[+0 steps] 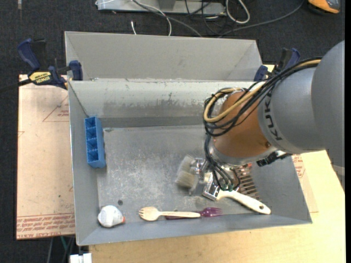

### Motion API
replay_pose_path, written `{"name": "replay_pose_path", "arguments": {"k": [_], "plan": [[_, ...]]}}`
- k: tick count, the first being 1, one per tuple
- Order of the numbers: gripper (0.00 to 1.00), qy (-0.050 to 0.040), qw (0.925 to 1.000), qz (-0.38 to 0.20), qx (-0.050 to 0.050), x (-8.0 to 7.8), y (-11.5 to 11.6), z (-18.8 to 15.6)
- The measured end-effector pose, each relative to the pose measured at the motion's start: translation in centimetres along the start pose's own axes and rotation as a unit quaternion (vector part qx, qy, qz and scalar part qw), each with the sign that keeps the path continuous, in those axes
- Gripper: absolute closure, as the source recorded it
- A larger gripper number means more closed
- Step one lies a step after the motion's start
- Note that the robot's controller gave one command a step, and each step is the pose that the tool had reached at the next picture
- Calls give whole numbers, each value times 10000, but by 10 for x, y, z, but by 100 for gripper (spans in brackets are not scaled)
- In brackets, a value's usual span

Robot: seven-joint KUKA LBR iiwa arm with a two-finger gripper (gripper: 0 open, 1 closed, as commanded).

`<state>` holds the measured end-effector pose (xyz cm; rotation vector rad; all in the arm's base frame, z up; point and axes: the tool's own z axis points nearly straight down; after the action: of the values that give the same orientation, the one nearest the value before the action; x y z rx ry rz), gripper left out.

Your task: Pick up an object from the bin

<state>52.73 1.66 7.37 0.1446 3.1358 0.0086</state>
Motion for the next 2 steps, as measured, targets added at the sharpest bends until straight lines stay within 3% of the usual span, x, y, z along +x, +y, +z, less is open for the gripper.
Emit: {"name": "replay_pose_path", "arguments": {"k": [2], "plan": [[100, 4, 10000, 5, -6, 0, 1, -8]]}}
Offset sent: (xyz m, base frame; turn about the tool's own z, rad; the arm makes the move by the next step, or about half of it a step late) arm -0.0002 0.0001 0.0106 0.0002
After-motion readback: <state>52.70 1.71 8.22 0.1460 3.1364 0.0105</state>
